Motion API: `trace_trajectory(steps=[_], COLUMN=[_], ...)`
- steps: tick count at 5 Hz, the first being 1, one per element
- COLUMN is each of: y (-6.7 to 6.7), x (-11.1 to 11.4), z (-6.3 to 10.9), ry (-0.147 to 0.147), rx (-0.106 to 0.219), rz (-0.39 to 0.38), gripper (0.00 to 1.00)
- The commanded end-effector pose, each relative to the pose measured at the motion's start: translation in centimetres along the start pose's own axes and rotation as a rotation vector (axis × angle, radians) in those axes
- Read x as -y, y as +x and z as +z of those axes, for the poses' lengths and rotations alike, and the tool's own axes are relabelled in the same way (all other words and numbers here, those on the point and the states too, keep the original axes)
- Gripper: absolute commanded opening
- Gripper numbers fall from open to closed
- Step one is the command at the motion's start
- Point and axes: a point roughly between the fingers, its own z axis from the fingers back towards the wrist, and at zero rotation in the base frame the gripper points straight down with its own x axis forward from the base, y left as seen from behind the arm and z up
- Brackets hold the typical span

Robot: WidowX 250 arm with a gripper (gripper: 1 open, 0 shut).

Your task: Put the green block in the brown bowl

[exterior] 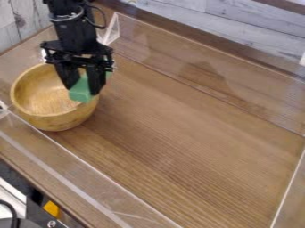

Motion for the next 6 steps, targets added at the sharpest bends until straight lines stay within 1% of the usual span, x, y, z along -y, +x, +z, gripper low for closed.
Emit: trace_trajectory(steps=[1, 3, 6], y=[1.1, 1.7, 2.8], x=[-1.1, -2.1, -3.0], z=[1.1, 0.8, -0.2], ry=[0.018, 0.032, 0.053], rx=[0.05, 0.059, 0.074], rz=[0.002, 0.01, 0.018], gripper=[0.0, 0.0, 0.0])
